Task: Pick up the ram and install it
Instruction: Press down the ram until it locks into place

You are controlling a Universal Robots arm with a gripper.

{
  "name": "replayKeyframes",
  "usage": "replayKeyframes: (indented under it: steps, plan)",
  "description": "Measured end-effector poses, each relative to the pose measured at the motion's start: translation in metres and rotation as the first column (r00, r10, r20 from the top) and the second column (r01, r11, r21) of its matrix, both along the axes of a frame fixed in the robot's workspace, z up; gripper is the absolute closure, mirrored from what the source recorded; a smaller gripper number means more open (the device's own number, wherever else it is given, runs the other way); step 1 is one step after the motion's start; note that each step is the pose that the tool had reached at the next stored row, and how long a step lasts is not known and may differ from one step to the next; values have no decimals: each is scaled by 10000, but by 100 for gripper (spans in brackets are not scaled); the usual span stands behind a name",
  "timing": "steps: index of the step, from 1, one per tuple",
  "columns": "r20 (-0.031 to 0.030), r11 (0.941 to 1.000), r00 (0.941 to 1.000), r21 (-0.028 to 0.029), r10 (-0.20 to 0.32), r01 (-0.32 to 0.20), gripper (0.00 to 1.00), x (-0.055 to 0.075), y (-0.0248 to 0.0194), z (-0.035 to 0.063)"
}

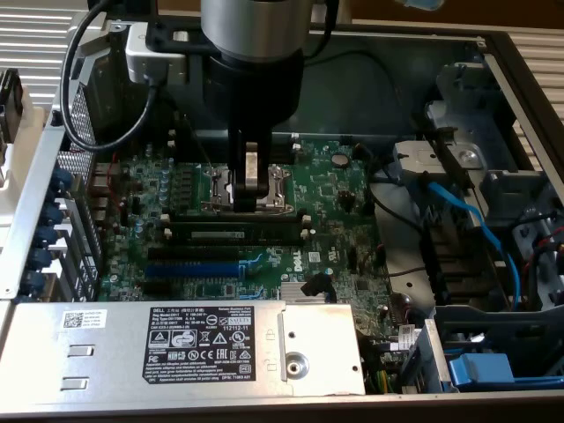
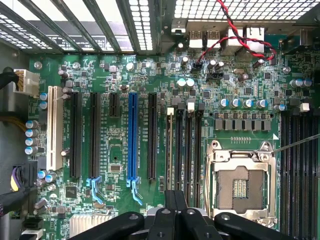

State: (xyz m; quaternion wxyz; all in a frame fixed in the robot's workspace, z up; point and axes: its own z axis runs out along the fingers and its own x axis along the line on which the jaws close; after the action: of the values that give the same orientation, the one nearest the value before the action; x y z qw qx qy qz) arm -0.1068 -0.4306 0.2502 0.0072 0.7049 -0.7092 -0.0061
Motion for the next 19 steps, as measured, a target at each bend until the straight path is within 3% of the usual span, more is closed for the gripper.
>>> replayKeyframes:
  steps: [7, 11, 13, 15, 19]
  plan:
    - [-1, 10000, 10000, 4, -35, 35, 90, 0, 0, 1]
    - [-1, 9940, 9940, 26, -1096, 1096, 90, 0, 0, 0]
    - [-1, 9857, 9857, 26, -1684, 1684, 90, 0, 0, 1]
    - [-1, 9738, 9738, 26, -2273, 2273, 90, 0, 0, 1]
    - [-2, 9410, 9410, 25, -3385, 3385, 90, 0, 0, 1]
